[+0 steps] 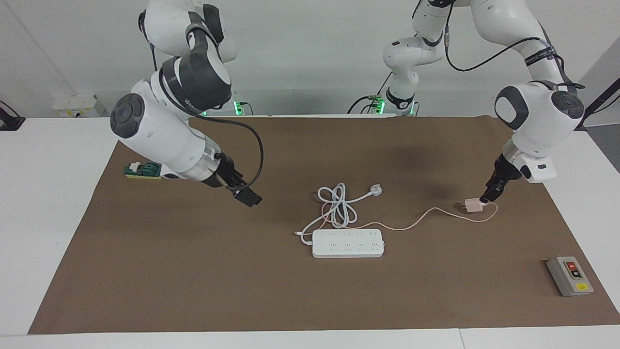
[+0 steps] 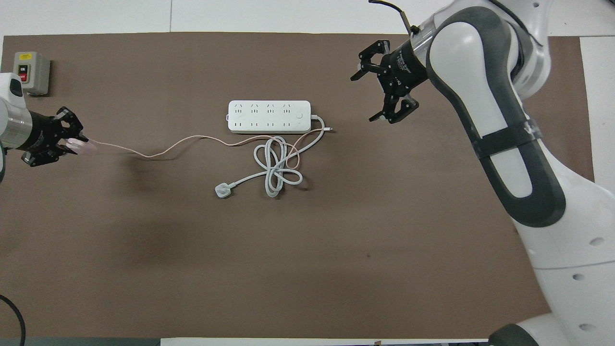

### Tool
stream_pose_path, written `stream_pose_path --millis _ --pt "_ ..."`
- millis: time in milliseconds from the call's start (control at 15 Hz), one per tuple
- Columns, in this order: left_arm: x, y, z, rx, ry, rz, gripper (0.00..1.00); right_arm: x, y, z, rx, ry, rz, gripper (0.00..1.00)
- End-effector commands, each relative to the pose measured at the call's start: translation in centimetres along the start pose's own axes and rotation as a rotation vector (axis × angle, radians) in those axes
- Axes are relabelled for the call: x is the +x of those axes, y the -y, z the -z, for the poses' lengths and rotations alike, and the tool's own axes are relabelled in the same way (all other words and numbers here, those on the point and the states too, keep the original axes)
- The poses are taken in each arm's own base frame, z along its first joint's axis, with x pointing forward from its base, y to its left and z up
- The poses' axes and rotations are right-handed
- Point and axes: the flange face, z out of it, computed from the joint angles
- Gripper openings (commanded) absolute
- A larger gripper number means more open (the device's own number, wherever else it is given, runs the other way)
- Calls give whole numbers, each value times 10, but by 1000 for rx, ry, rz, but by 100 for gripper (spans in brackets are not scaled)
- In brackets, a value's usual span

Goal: Unplug charger and place it aside
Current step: 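Set the charger down beside the left gripper while the right gripper returns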

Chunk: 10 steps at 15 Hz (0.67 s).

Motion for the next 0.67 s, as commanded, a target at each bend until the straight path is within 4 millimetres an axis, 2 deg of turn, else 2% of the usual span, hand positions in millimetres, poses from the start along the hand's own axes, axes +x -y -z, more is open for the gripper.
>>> stream_pose_path --millis 0,133,267,533,600 --pt "-6 -1 9 -17 -16 -54 100 -5 -70 40 -91 -64 405 100" --pt "1 -10 23 -31 -45 -168 100 -1 -95 61 -150 -114 626 100" --pt "6 -13 23 -29 -48 -293 100 0 -106 76 -213 -154 777 100" --pt "19 0 25 -20 -59 -553 100 10 -134 95 -282 -176 872 100" --pt "23 -2 37 -7 -63 -567 100 8 -143 92 -302 -172 861 100"
